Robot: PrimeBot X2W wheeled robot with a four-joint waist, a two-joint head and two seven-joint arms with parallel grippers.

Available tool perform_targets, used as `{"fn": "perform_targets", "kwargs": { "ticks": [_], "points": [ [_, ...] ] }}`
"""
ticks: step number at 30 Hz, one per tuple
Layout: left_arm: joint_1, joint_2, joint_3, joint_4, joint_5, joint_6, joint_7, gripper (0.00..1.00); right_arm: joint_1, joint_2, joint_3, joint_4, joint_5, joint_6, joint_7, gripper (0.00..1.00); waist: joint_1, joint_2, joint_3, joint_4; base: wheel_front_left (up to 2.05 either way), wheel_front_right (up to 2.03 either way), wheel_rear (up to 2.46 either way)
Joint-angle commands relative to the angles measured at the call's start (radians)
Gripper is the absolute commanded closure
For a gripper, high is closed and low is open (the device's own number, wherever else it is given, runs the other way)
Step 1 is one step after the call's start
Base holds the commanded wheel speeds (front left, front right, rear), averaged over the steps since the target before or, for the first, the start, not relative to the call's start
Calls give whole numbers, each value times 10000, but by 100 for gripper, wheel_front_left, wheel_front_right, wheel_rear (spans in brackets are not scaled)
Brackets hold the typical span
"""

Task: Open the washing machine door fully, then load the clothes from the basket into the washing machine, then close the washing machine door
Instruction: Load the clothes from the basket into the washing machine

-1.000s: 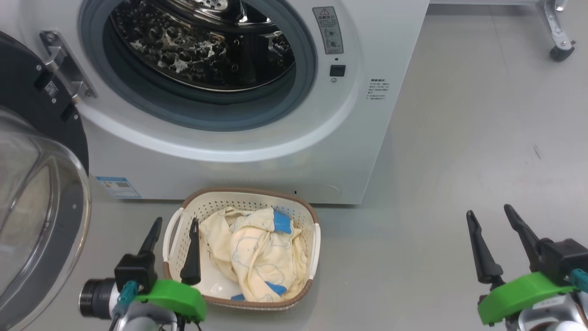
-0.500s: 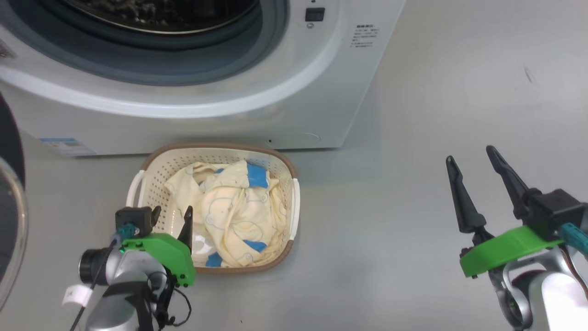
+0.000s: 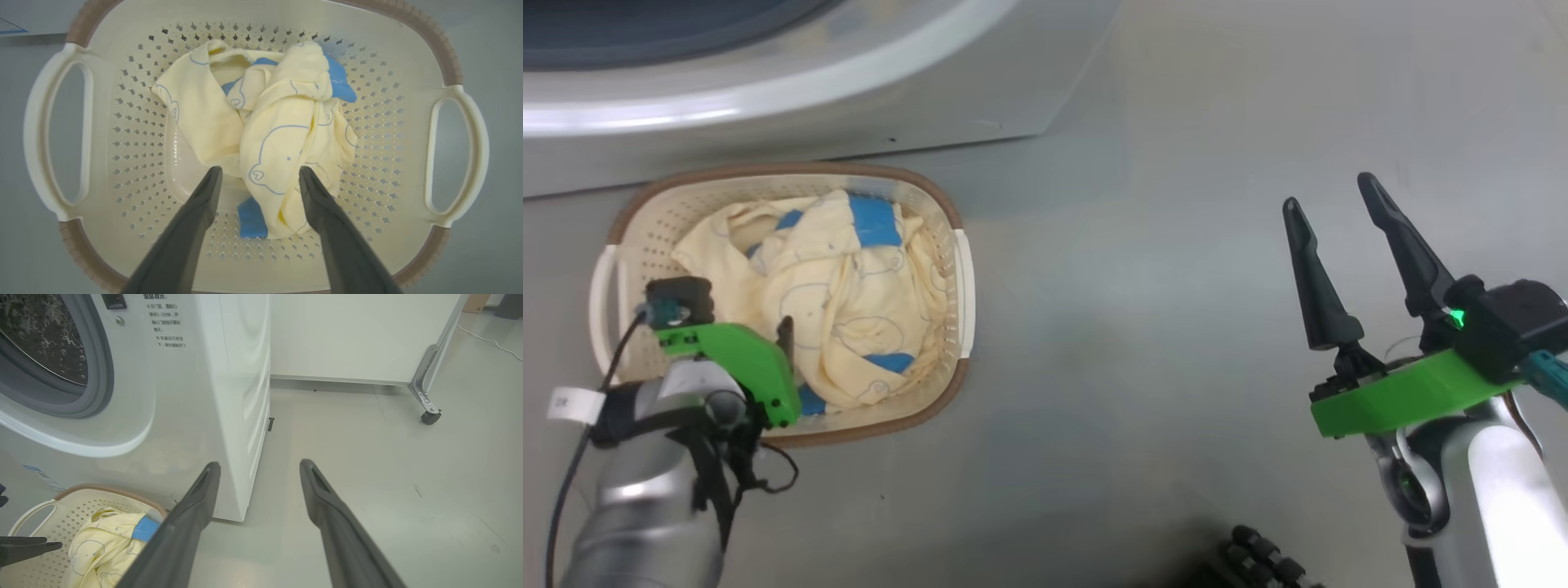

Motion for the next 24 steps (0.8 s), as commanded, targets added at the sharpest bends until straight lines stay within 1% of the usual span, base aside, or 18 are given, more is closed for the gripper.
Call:
{"fn": "perform_targets", "kwargs": {
  "ticks": [1, 5, 12, 19, 24],
  "points": [
    [-159, 505, 338, 41, -166, -54, 139, 0, -130, -143, 280, -217, 144, 2, -201, 0, -3, 0, 841, -685, 0, 0, 0],
    [-707, 845, 624, 238, -481, -26, 387, 0, -345, -143, 401, -78, 423, 2, -480, 0, -3, 0, 1505, -996, 0, 0, 0],
    [-1281, 1351, 825, 436, -793, -27, 884, 0, -703, -143, 731, 214, 825, 2, -912, 0, -3, 0, 2296, -1555, 0, 0, 0],
    [-1451, 1695, 1016, 561, -1074, 65, 1484, 0, -896, -143, 1001, 499, 1115, 2, -1155, 0, -3, 0, 2611, -1951, 0, 0, 0],
    [-1528, 1856, 1063, 602, -1158, 306, 1556, 0, -977, -143, 1124, 690, 1260, 2, -1285, 0, -3, 0, 2668, -2155, 0, 0, 0]
  ]
}}
